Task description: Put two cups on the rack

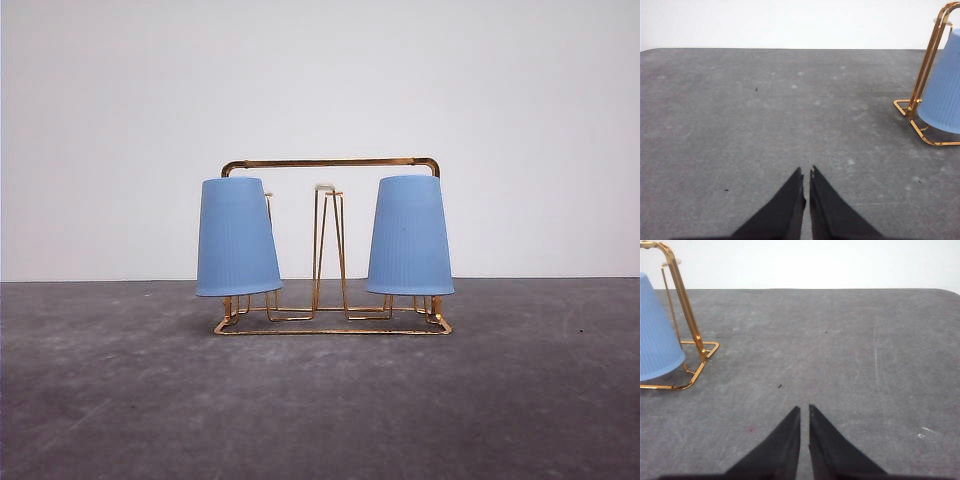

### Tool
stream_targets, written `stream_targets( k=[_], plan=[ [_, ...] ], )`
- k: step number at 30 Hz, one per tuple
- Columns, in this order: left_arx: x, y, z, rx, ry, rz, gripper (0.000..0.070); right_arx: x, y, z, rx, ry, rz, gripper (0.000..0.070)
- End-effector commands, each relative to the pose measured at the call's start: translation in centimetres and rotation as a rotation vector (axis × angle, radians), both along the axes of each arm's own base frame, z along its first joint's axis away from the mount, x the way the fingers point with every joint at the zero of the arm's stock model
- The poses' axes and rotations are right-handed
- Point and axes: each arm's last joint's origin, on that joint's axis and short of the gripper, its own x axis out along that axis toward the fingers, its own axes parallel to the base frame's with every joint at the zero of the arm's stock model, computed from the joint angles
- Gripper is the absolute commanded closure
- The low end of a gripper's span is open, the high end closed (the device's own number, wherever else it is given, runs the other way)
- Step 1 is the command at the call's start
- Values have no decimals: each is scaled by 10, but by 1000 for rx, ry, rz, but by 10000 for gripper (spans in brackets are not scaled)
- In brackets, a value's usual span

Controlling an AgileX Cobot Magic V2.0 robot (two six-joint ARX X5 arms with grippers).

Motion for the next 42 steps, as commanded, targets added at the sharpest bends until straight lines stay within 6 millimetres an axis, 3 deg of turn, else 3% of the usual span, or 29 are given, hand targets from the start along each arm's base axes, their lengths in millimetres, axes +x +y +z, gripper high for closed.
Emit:
stream_targets(
  k=[1, 42],
  plan=[
    [1, 0, -5, 4, 19, 0, 700, 0, 0, 0, 3, -6, 1, 671],
    [1, 0, -5, 4, 19, 0, 700, 0, 0, 0, 3, -6, 1, 671]
  ],
)
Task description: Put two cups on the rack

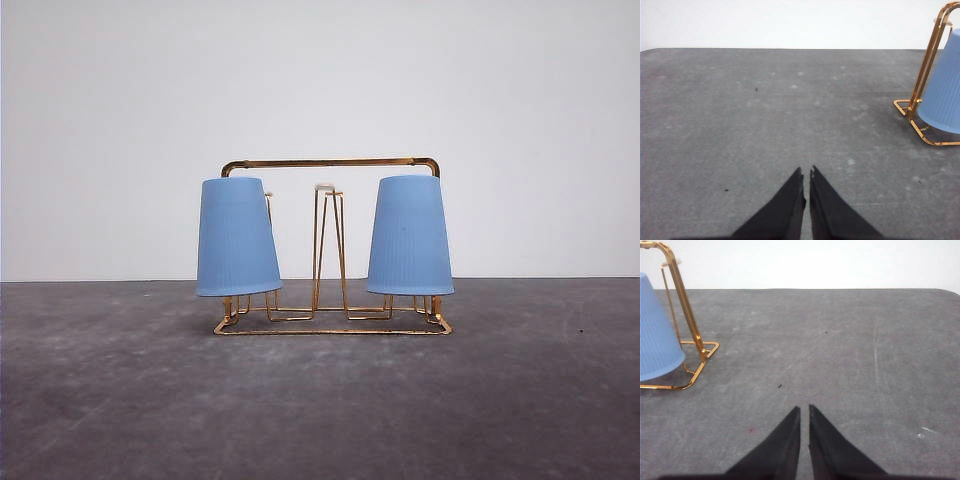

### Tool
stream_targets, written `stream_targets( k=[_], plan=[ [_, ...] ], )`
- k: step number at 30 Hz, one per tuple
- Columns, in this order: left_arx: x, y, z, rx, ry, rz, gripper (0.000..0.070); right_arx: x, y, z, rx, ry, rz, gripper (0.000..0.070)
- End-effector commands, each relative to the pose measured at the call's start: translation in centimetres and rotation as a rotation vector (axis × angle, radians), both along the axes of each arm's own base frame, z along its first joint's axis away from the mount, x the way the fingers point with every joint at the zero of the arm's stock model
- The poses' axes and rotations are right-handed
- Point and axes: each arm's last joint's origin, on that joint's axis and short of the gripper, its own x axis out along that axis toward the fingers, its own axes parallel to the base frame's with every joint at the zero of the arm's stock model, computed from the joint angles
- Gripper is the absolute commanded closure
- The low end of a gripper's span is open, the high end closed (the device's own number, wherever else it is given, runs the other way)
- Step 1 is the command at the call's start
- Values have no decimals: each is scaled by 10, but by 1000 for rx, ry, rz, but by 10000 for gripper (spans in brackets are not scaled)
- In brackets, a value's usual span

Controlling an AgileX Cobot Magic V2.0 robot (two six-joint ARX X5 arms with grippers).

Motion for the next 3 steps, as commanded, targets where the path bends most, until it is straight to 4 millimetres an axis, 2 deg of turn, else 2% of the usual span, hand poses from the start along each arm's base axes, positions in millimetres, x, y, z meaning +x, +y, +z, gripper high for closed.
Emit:
stream_targets(
  k=[1, 3],
  plan=[
    [1, 0, -5, 4, 19, 0, 700, 0, 0, 0, 3, -6, 1, 671],
    [1, 0, -5, 4, 18, 0, 700, 0, 0, 0, 3, -6, 1, 671]
  ],
)
